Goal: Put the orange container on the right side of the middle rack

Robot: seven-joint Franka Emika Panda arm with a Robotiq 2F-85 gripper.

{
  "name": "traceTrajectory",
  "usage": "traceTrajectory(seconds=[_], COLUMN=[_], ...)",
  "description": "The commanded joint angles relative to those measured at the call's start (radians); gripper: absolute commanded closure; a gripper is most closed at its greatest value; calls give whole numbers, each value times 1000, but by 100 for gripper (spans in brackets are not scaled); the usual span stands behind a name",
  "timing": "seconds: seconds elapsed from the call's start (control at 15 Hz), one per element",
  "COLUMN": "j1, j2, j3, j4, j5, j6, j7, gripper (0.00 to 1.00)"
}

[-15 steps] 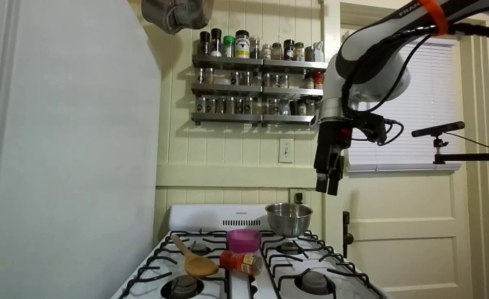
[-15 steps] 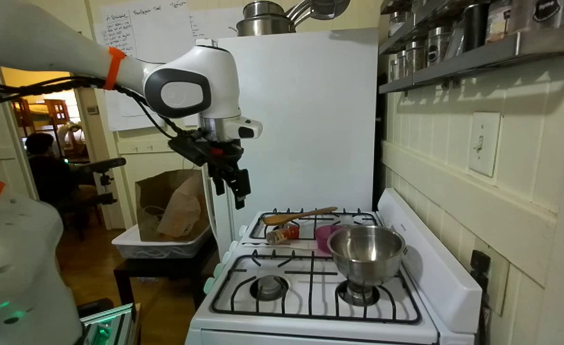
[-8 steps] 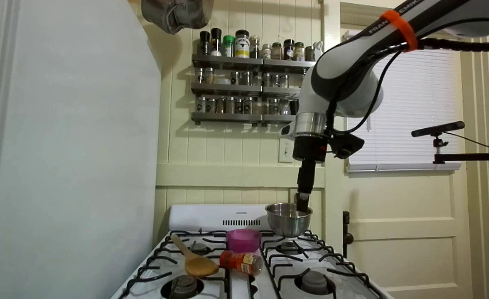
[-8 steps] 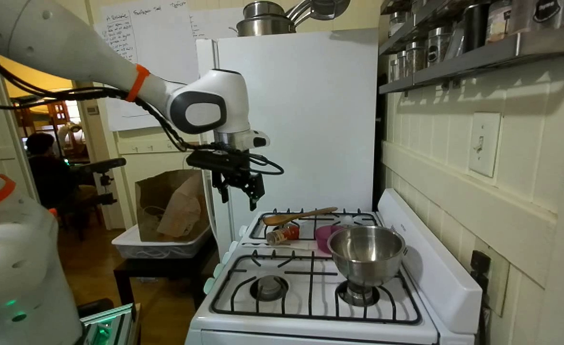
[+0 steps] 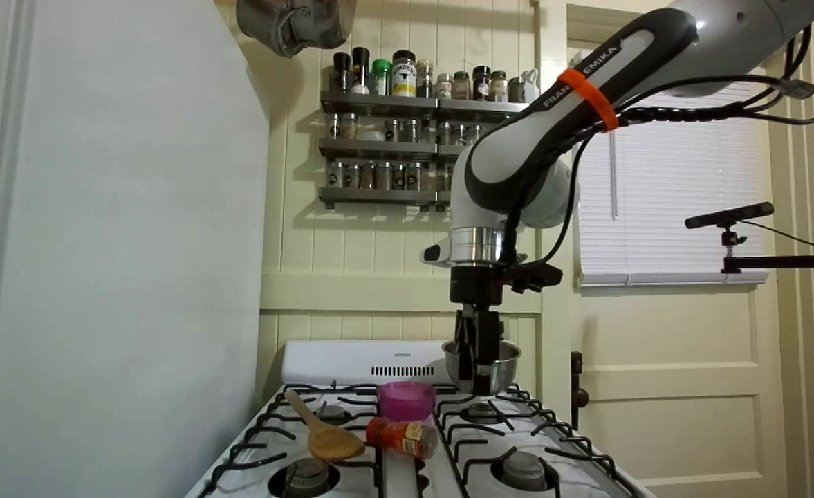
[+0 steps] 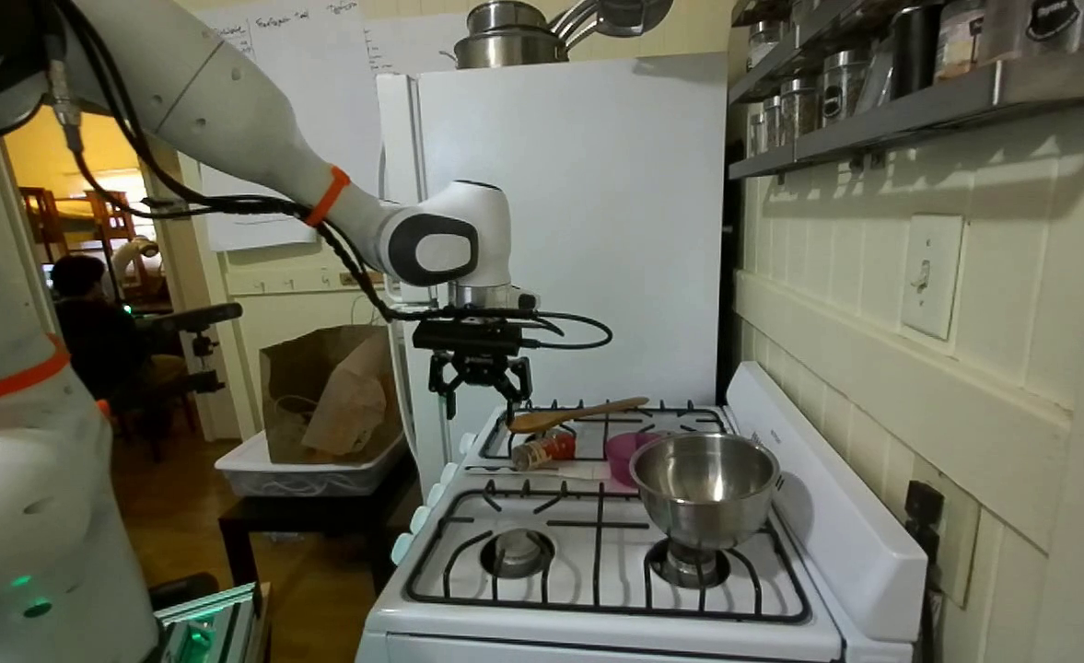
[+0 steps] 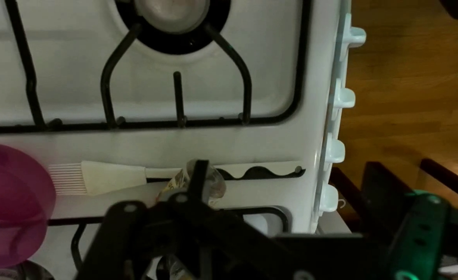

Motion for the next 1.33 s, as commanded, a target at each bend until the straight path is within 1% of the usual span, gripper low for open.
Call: traceTrajectory(seconds=[0.0, 0.4, 0.47, 0.6, 0.73, 0.87, 1.07, 1.2, 1.27], j1=[-30, -34, -41, -56, -64, -77, -89, -91, -92], j2=[13, 22, 50, 96, 141, 195, 270, 321, 346], j3=[32, 33, 42, 62, 79, 94, 107, 111, 114], j4=[13, 22, 42, 71, 99, 146, 214, 251, 269], j5=[6, 3, -20, -27, -46, -102, -217, -252, -247], j6=[-2, -2, -18, -12, 23, 20, 2, 26, 38], j7=[-4, -4, 43, 147, 199, 278, 396, 457, 482], gripper=[0, 0, 0, 0, 0, 0, 0, 0, 0])
